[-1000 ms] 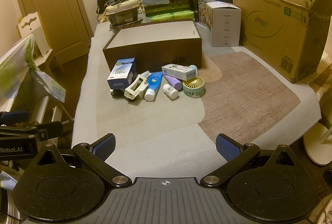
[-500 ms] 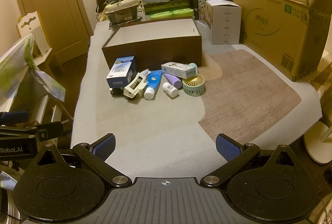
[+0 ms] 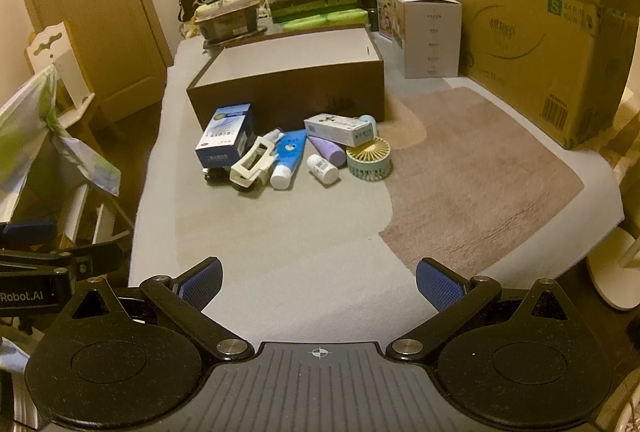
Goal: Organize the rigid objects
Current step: 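Lower the left tool onto the blue-white medicine box while the right tool grasps the white pill bottle, then carry the medicine box and pill bottle into the brown box and open both tools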
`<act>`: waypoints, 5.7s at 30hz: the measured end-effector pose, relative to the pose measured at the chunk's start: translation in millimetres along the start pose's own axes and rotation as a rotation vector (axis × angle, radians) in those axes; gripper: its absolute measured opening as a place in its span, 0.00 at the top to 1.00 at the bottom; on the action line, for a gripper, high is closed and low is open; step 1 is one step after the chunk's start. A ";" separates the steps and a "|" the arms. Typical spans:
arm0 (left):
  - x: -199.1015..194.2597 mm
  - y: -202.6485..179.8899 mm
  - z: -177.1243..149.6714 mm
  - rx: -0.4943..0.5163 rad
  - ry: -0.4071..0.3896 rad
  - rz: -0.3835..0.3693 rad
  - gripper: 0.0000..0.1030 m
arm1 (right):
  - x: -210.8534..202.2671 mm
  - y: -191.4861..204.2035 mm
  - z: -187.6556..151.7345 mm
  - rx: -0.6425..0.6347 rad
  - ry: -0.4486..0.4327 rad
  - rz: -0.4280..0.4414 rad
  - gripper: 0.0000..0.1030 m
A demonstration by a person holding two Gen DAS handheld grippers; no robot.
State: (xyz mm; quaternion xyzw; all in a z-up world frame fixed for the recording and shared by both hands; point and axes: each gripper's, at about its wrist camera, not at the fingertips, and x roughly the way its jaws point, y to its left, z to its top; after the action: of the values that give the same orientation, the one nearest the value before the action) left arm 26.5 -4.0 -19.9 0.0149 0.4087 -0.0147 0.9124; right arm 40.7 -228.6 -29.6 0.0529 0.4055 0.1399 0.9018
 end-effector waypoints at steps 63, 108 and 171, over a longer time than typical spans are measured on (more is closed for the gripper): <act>224.5 22.4 105.3 0.024 0.082 -0.004 0.27 | 234.7 -43.8 94.2 -0.130 0.052 0.155 0.58; 273.4 36.6 166.8 -0.027 0.126 0.126 0.39 | 228.8 -29.0 164.2 -0.119 -0.017 0.154 0.74; 340.1 28.3 292.0 -0.095 0.086 0.086 0.34 | 322.9 -61.1 282.4 0.020 -0.008 0.173 0.48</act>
State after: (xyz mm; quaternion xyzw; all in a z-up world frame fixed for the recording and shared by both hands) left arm 471.5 7.8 -79.0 -0.0102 0.4470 0.0443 0.8934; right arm 468.3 -186.6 -85.8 0.0974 0.3971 0.2132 0.8874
